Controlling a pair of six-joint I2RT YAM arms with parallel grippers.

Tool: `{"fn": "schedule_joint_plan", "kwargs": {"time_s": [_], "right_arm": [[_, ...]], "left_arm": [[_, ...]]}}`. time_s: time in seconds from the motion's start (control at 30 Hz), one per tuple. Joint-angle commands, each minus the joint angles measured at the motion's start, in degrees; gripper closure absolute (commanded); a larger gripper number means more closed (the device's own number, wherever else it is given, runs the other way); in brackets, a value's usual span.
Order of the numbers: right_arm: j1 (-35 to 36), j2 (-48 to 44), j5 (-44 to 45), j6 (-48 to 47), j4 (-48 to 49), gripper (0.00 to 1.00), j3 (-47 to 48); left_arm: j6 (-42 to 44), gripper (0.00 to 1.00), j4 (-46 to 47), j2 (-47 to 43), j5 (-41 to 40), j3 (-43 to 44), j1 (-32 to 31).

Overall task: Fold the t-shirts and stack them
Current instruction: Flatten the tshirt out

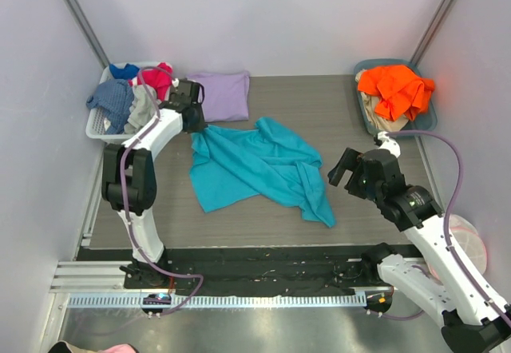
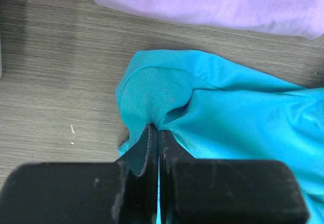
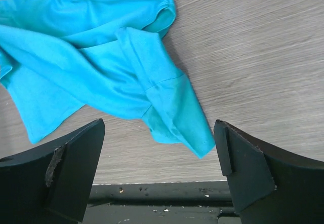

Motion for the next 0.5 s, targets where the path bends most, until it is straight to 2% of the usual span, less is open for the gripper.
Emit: {"fn": "schedule_joint_plan", "kwargs": {"time_s": [0.0,0.07,0.1,0.17,0.2,0.23,0.4,0.47], "right_arm": [[0.12,-0.6,4.21,1.84,-0.83,0.01,3.26],[0.12,0.19,3.33,1.32,-0.75,0.01,3.35],[0.12,0.28,2.81,1.23,-0.66,0.0,3.18],[0.03,0.63,0.87,0.7,-0.31,0.0,2.48],[0.12,0.72,0.43,0.61,-0.22,0.0,2.21],[0.12,0.55,-0.44,0.61,-0.05,0.0,1.95],[0.12,-0.16,-1.77,0.7,0.75,0.0,0.19],[0.12,0.1,-2.64,0.96,1.19,0.0,-0.78]], "left_arm": [[2.21,0.99,-1.14,-2.49,-0.04,2.69,0.32],[2.39,0.96,-1.22,-4.41,0.05,2.25,0.32],[2.39,0.78,-1.22,-5.21,0.4,1.99,0.32],[2.04,0.57,-1.14,-8.88,0.49,0.67,0.23],[1.86,0.22,-1.05,-10.47,0.49,0.06,-0.03],[1.69,0.01,-0.96,-12.05,0.32,-0.65,-0.12],[-3.4,0.0,-1.05,-25.85,-0.74,-9.86,-1.96],[-8.39,0.0,0.17,-30.42,-0.83,-17.68,-4.42]]}}
